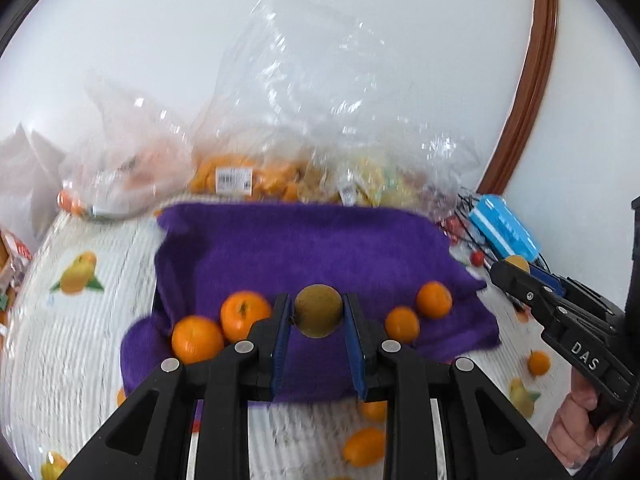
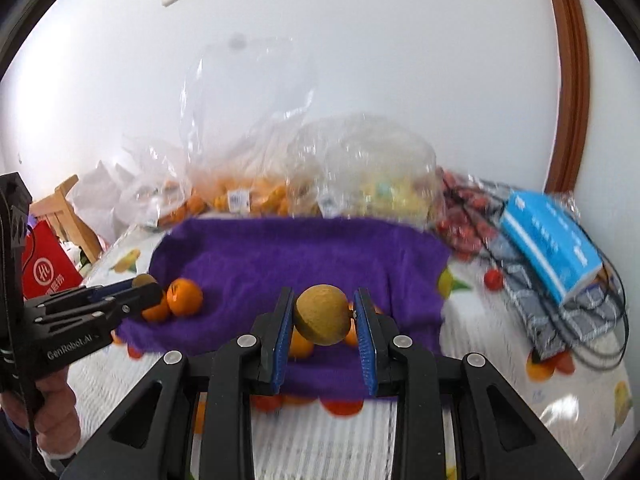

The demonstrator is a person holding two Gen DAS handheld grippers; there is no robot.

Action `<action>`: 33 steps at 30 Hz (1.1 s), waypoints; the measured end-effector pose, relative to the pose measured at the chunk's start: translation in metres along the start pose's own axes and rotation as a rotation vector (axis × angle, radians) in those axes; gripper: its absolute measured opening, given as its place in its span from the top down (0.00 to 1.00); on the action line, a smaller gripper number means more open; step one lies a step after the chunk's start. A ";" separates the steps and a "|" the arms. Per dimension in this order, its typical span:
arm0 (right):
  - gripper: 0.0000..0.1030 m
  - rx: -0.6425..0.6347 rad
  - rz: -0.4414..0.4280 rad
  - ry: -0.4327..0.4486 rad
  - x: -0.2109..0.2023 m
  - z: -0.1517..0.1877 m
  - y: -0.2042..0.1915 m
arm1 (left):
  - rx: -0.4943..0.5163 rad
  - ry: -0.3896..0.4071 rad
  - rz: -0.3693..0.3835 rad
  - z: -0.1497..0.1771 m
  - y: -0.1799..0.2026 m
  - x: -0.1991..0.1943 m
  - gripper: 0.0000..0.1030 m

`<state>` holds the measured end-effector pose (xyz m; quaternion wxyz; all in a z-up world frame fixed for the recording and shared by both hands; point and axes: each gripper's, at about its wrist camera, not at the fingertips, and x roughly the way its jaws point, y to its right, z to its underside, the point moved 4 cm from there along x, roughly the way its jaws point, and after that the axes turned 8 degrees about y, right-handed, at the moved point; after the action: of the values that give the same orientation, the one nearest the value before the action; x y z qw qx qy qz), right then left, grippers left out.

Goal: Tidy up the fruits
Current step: 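Lift both yellow fruits and carry them over the purple towel, then lower and open the right tool on the towel while the left tool releases its fruit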

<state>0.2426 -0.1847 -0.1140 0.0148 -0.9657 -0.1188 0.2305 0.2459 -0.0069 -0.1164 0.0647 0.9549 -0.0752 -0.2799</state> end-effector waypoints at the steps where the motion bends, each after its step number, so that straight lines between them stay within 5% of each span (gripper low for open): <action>1: 0.71 -0.003 -0.002 0.005 0.002 -0.005 0.000 | 0.006 0.011 -0.014 -0.003 0.001 0.002 0.76; 7: 0.71 0.019 -0.019 0.006 0.024 0.004 0.005 | 0.001 0.031 -0.063 0.006 0.000 0.025 0.76; 10: 0.71 0.015 -0.003 -0.061 0.043 0.025 0.009 | 0.002 0.009 -0.088 0.018 -0.004 0.035 0.76; 33: 0.71 0.015 -0.028 -0.160 0.068 0.049 0.008 | -0.037 0.008 -0.037 0.030 -0.006 0.041 0.76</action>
<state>0.2810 -0.1776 -0.1883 0.0158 -0.9423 -0.1312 0.3077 0.2640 -0.0112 -0.1637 0.0774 0.9559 -0.0521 -0.2786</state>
